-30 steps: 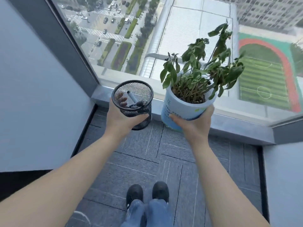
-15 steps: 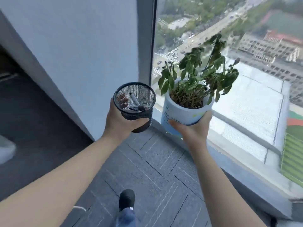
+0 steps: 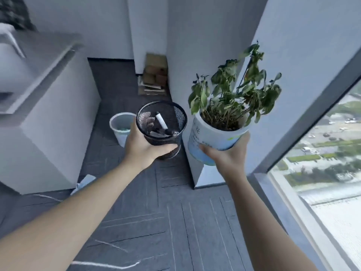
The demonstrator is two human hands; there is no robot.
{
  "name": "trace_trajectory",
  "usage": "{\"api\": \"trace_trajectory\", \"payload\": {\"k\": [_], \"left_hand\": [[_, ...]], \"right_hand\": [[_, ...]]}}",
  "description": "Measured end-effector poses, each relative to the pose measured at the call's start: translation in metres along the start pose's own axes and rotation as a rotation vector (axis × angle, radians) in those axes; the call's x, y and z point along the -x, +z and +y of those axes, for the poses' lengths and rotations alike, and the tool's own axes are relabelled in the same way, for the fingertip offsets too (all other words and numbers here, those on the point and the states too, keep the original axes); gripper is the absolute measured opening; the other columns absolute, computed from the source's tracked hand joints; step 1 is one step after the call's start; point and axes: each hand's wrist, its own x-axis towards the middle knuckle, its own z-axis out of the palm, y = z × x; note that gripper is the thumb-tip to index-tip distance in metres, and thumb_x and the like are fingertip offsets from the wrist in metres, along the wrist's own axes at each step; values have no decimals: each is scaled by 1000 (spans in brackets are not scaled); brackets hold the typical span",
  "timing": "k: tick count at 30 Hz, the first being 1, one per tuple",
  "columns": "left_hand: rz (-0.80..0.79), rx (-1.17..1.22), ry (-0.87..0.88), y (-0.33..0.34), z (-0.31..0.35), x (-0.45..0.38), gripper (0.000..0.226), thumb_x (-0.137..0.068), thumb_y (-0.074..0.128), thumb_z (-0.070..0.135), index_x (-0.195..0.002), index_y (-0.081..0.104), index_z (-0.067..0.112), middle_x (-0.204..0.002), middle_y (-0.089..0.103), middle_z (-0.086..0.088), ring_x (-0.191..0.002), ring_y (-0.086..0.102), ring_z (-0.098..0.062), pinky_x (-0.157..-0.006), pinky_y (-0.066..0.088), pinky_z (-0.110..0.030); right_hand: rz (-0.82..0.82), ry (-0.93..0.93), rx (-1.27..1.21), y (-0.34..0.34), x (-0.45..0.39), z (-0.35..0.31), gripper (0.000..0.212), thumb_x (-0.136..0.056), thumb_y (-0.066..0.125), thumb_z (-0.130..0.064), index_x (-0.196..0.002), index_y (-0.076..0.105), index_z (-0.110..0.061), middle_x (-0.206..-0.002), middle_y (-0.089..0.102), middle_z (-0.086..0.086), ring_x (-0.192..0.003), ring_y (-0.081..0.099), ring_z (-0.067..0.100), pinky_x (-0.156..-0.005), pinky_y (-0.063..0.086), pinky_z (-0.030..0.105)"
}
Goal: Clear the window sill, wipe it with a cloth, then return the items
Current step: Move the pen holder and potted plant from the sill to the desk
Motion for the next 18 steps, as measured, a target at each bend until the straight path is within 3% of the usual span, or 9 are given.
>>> {"api": "trace_trajectory", "payload": {"k": [2,5,7,9,12,15,18], "left_hand": [[66,-23,-20,-60,-14,-3,83,-39,80,41,-112,56,9,-112,66,-6,-107,62,-21,-99,47,-43],[164,-45,-32,-152,-32,-5,73,-40,78,39,-108,60,19,-106,68,-2,-103,64,-15,-98,49,-41],[235,-75,-57,-213,-45,-6,77,-41,77,37,-112,58,13,-110,68,-5,-106,63,-18,-99,48,-45],[311,-97,-65,-269,-54,-8,89,-40,79,39,-119,52,9,-118,64,-8,-113,60,-22,-102,45,-47],[412,-127,-86,-339,-67,-11,97,-37,77,43,-123,47,11,-125,61,-8,-117,57,-22,-105,42,-43],[510,-152,-102,-395,-79,-17,100,-33,74,45,-123,47,10,-123,61,-4,-115,56,-19,-103,42,-34],[587,-163,-122,-439,-92,-32,101,-30,72,46,-121,48,8,-115,61,2,-110,56,-15,-92,42,-17]], "right_hand": [[-66,-11,-29,57,6,-16,82,-43,86,-22,-107,36,-36,-120,48,1,-109,52,14,-92,47,28],[-153,-12,-62,147,19,-44,89,-52,88,-9,-123,36,-12,-119,48,0,-104,51,9,-80,44,5],[-217,-17,-101,205,31,-63,91,-50,87,-10,-124,35,-9,-111,49,-6,-96,51,-3,-71,40,-4],[-274,-41,-128,259,41,-81,93,-46,84,-17,-125,35,-9,-107,48,-12,-95,51,-7,-73,42,-4],[-356,-61,-162,329,54,-105,97,-46,83,-20,-128,33,-10,-112,47,-11,-102,52,4,-85,46,10],[-423,-93,-173,389,56,-123,96,-49,86,-15,-128,32,-11,-109,45,-13,-106,50,9,-92,45,25],[-484,-116,-183,443,48,-134,93,-52,87,-12,-127,33,-7,-114,45,-4,-105,48,12,-91,44,26]]}}
